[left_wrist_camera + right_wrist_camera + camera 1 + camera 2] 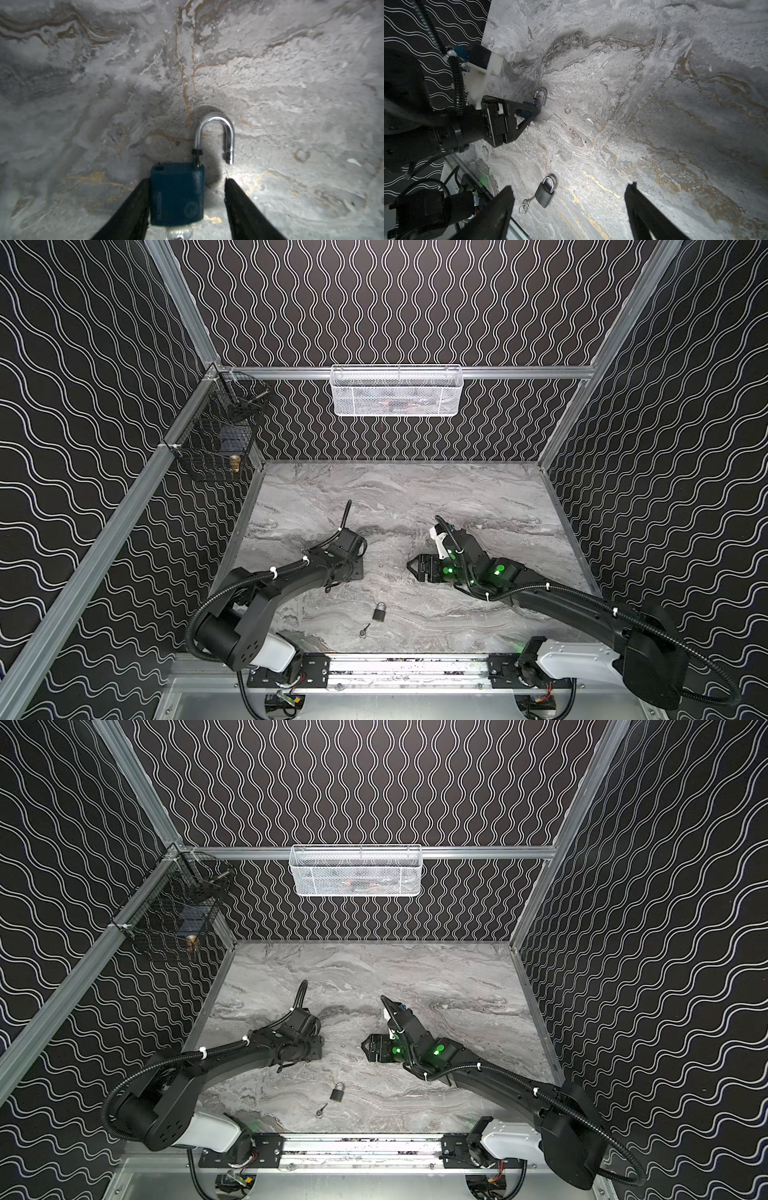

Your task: Unlock with the key

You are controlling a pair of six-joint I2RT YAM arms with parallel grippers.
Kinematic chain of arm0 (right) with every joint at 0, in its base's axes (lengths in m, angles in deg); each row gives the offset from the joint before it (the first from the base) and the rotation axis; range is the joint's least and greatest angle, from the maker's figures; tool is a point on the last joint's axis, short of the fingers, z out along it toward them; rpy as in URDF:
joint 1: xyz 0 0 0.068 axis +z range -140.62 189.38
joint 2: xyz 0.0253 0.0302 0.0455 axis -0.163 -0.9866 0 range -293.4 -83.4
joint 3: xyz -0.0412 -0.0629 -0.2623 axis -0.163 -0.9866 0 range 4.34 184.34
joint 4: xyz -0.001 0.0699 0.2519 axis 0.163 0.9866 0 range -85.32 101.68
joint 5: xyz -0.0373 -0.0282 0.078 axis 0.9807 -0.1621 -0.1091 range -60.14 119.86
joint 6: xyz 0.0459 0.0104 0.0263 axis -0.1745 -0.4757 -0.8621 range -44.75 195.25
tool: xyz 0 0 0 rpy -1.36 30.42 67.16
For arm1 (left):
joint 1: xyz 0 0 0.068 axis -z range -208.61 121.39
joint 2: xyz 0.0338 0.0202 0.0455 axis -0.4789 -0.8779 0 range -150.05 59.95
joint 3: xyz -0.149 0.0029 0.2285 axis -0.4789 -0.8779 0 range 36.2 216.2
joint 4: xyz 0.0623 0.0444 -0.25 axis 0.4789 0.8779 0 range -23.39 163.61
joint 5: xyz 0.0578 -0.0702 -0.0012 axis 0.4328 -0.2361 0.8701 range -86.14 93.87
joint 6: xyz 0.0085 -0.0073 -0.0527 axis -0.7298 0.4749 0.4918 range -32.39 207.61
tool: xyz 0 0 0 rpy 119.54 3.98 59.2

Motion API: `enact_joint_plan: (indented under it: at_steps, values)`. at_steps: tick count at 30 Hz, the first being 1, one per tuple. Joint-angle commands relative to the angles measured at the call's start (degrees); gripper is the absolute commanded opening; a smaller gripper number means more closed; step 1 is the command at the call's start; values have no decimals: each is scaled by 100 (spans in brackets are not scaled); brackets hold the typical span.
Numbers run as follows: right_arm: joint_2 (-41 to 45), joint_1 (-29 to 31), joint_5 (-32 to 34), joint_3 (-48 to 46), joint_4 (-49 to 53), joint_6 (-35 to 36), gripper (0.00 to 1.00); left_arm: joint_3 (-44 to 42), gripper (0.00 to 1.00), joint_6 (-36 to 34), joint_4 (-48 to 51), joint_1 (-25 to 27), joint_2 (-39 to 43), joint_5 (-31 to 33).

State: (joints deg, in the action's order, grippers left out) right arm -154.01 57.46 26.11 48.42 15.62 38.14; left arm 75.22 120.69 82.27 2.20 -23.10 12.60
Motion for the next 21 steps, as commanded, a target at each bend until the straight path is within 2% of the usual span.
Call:
enact_joint_plan:
  at_steps: [1,2,4,7,15,17,21]
  values:
    - [-40,40,100,152,156,146,85,-17,72,131,69,-9,191,-69]
    - [-57,51,124,181,200,173,85,-11,77,122,89,-7,254,-77]
    - [-67,75,120,216,224,203,85,12,79,129,147,-10,319,-82]
    - [-85,130,118,270,255,225,85,4,80,177,249,-12,535,-131]
    - [-322,596,206,445,420,88,85,-85,82,244,706,-7,1851,-9]
    - [-426,782,340,537,528,-18,85,-52,90,259,947,-5,2176,30]
    - [-708,1295,637,699,661,-221,85,-23,96,290,1338,-14,2803,94]
